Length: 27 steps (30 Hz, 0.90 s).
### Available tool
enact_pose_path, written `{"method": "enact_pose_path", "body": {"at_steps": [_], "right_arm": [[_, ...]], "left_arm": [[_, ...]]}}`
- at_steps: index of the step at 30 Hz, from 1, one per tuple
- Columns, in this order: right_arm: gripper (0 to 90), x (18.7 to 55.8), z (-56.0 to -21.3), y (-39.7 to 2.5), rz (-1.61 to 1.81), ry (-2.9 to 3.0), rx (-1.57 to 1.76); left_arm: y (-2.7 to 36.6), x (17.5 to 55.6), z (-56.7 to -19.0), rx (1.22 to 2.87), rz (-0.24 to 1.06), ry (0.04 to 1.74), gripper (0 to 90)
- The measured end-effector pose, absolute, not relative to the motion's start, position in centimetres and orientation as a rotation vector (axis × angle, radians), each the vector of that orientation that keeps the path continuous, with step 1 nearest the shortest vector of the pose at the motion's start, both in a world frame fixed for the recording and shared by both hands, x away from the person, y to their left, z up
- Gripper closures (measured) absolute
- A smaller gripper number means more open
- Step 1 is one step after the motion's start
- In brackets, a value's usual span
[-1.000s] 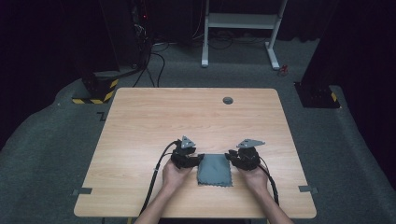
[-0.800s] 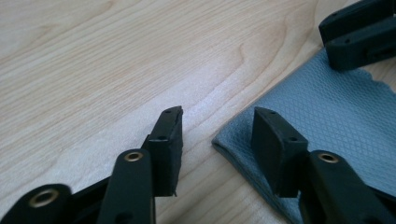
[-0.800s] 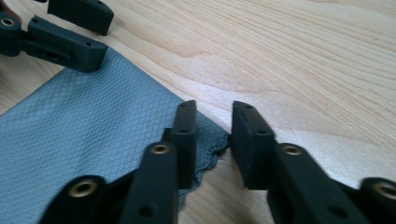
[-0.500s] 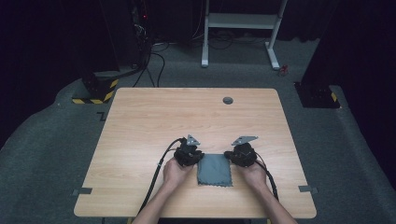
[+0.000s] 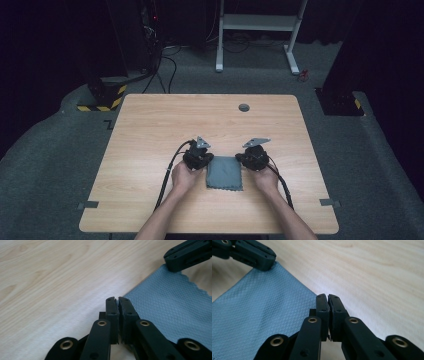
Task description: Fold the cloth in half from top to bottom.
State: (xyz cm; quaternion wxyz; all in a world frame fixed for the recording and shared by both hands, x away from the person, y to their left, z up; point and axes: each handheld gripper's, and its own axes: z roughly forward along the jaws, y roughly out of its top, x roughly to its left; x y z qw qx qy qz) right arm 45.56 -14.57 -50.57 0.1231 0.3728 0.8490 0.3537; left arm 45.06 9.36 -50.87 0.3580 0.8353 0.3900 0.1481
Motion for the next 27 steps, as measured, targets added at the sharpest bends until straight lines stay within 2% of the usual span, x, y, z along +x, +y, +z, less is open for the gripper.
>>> {"method": "enact_pose_path", "body": {"at_steps": [5,6,7,8,9,12,19,27], "right_arm": [[87.4,46.9,-51.1,-13.4,0.991,2.455,1.111],[86.9,47.0,-51.2,-13.3,0.99,2.454,1.121],[85.9,47.1,-51.3,-13.3,0.992,2.452,1.113],[81.6,47.1,-51.3,-13.2,0.989,2.448,1.122],[75.1,47.0,-51.3,-13.3,1.0,2.441,1.131],[74.6,46.1,-50.7,-13.7,1.066,2.427,1.138],[76.7,44.2,-51.5,-13.7,1.034,2.464,1.067],[75.8,41.3,-51.1,-14.4,1.092,2.478,1.017]], "left_arm": [[9.6,46.0,-51.5,2.149,0.408,1.029,85.8],[9.7,45.9,-51.6,2.141,0.417,1.042,83.4],[9.7,45.8,-51.5,2.136,0.418,1.054,78.5],[9.8,45.7,-51.5,2.137,0.402,1.057,68.6],[9.9,45.4,-51.4,2.135,0.394,1.057,62.9],[10.2,44.4,-51.5,2.138,0.42,1.063,56.0],[11.4,43.1,-51.4,2.132,0.461,1.075,52.5],[11.3,39.3,-51.1,2.118,0.396,0.987,49.0]]}}
